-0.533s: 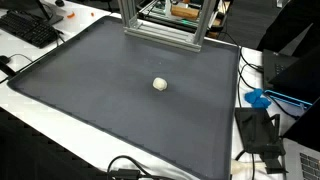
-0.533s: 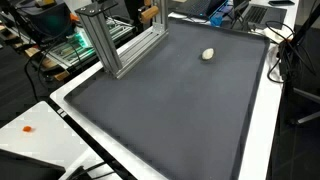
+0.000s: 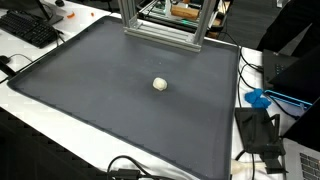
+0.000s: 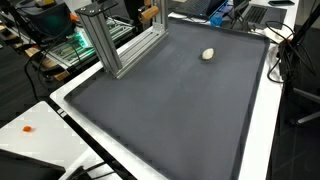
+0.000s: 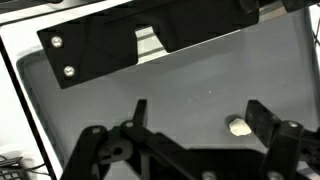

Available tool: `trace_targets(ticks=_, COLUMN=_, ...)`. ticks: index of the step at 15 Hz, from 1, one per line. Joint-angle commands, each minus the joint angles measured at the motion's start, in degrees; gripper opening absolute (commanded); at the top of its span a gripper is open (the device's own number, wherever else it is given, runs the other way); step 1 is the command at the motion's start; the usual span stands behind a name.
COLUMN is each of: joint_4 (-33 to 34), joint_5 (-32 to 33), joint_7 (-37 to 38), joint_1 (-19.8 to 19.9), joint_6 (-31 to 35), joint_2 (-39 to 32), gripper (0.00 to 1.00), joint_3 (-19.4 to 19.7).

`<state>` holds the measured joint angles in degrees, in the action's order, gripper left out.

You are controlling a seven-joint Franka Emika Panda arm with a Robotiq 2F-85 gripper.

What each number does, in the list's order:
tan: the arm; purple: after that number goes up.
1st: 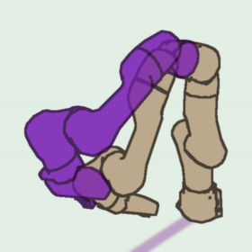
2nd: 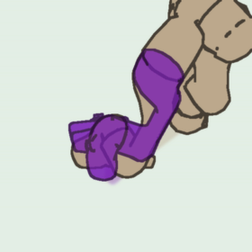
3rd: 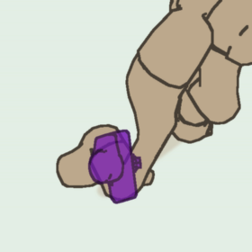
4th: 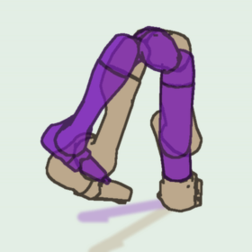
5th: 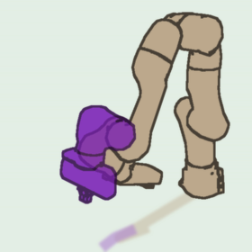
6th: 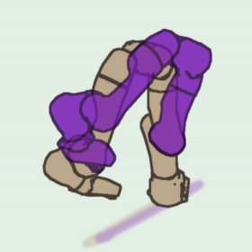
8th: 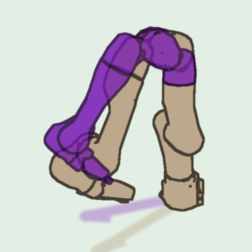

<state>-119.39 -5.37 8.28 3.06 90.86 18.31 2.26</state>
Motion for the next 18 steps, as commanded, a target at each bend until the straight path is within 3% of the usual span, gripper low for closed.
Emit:
trace_targets(ticks=1, joint_4=-7.95, joint_5=-0.75, joint_7=1.86, joint_1=-1.44, joint_6=4.58, joint_2=6.53, gripper=1.0, joint_3=-2.83)
trace_targets(ticks=8, joint_4=-18.3, joint_5=-3.59, joint_7=-0.53, joint_1=-6.79, joint_6=7.79, joint_2=15.59, gripper=1.0, joint_3=-7.21)
trace_targets(ticks=12, joint_4=-20.94, joint_5=-8.45, joint_7=0.5, joint_1=-9.13, joint_6=10.34, joint_2=18.64, gripper=1.0, joint_3=-8.98)
trace_targets(ticks=18, joint_4=-23.09, joint_5=-8.09, joint_7=1.43, joint_1=-10.82, joint_6=12.37, joint_2=19.84, gripper=1.0, joint_3=-12.4)
